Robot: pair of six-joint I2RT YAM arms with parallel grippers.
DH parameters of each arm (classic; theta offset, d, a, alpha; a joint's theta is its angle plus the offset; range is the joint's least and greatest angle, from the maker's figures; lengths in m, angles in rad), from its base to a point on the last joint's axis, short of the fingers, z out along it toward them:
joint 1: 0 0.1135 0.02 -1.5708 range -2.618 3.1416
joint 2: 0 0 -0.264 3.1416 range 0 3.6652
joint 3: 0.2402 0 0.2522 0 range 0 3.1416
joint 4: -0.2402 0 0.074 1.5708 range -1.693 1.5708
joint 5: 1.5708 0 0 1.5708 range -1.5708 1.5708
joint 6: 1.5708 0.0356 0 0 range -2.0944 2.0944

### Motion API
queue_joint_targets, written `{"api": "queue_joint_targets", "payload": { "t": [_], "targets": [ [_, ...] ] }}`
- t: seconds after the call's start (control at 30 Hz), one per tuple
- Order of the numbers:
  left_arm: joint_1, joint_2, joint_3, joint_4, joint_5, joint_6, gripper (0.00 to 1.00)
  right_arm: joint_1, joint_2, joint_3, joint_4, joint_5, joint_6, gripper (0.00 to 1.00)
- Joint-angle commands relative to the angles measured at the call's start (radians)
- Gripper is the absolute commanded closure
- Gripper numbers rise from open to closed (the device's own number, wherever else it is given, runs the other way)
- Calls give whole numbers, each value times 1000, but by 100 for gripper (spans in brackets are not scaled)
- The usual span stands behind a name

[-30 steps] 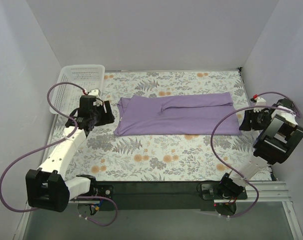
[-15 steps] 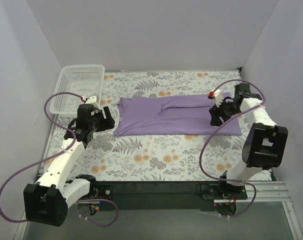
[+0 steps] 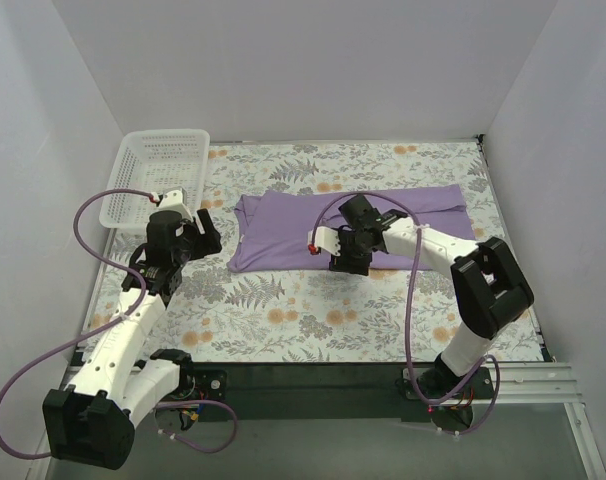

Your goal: Fold and stack the t-shirts

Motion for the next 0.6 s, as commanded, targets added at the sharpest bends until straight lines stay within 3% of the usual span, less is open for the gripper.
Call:
{"api": "queue_joint_targets", "payload": {
  "t": [0.0,0.57],
  "targets": [
    [5,-37,-10,24,-46,5,31,30,33,-22,91,166,61,34],
    [5,-24,-10,27,-22,5,31,36,116,-51,120,169,81,58]
  ]
}}
